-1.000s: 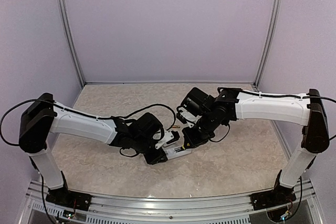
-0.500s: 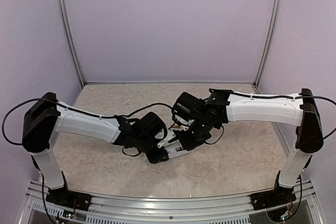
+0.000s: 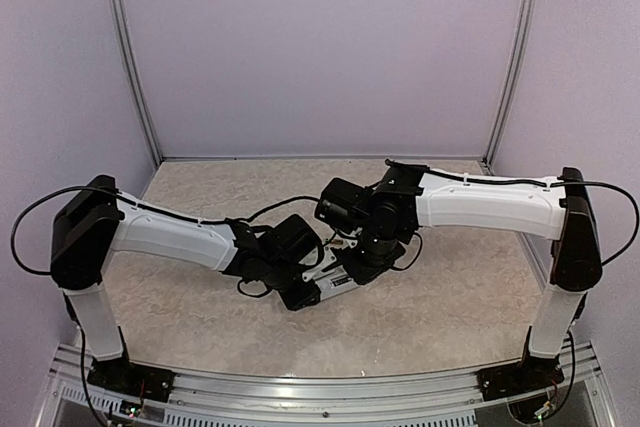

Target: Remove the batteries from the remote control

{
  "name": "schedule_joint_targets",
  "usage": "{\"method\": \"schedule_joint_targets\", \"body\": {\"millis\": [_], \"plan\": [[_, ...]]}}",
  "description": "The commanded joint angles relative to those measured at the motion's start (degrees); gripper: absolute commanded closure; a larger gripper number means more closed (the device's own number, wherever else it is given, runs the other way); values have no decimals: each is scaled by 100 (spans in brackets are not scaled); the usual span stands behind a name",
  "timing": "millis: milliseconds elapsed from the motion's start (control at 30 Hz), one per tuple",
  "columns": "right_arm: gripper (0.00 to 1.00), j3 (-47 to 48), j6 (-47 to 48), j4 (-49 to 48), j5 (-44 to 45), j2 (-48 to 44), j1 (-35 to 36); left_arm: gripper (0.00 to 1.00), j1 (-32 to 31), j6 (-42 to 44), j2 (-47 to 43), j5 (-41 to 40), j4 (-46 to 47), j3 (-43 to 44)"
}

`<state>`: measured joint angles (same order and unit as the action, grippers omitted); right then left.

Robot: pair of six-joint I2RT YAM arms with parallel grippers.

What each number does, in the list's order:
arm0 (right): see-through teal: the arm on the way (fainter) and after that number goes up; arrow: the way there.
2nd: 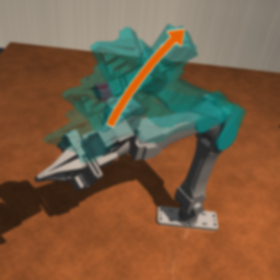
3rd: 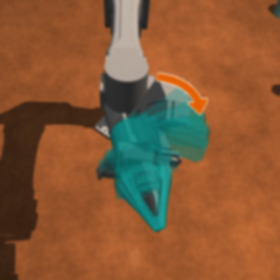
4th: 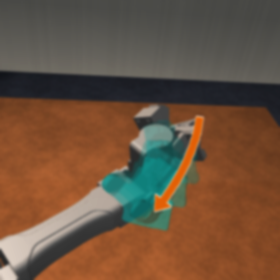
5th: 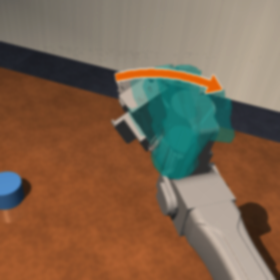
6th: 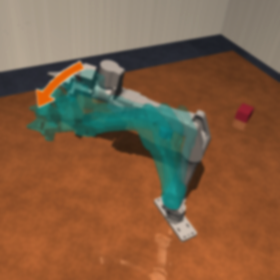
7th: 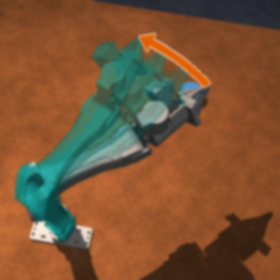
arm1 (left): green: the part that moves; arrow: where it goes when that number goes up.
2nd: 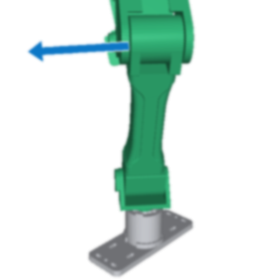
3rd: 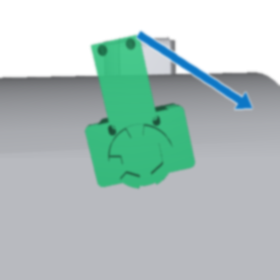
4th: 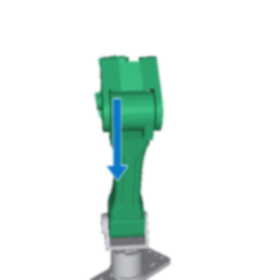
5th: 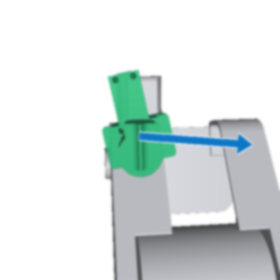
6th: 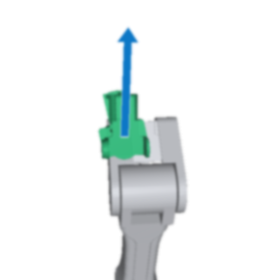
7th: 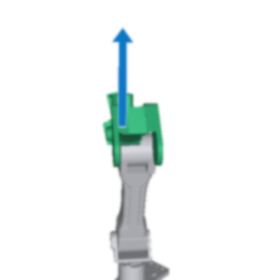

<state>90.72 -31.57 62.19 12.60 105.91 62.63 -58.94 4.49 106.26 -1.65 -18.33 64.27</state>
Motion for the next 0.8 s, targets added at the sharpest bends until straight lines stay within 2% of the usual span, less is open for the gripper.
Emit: {"method": "schedule_joint_targets", "body": {"millis": [0,200,367,467,633,767], "plan": [[100,166,36,342,283,109,76,98,-39,-27,148,-124,-199,116],[100,161,-4,-17,130,-118,73,99,-47,-180,95,-105,-139,86],[100,55,-106,-129,436,-365,1,97,-100,-587,114,98,135,-121],[100,-136,-185,-238,526,-567,-95,86,-170,-751,169,-43,245,-287],[100,-564,-278,-577,144,-897,-318,59,-178,-856,-27,81,198,-388],[100,-770,-202,-932,-356,-984,-374,57,-174,-776,8,130,131,-340]]}}
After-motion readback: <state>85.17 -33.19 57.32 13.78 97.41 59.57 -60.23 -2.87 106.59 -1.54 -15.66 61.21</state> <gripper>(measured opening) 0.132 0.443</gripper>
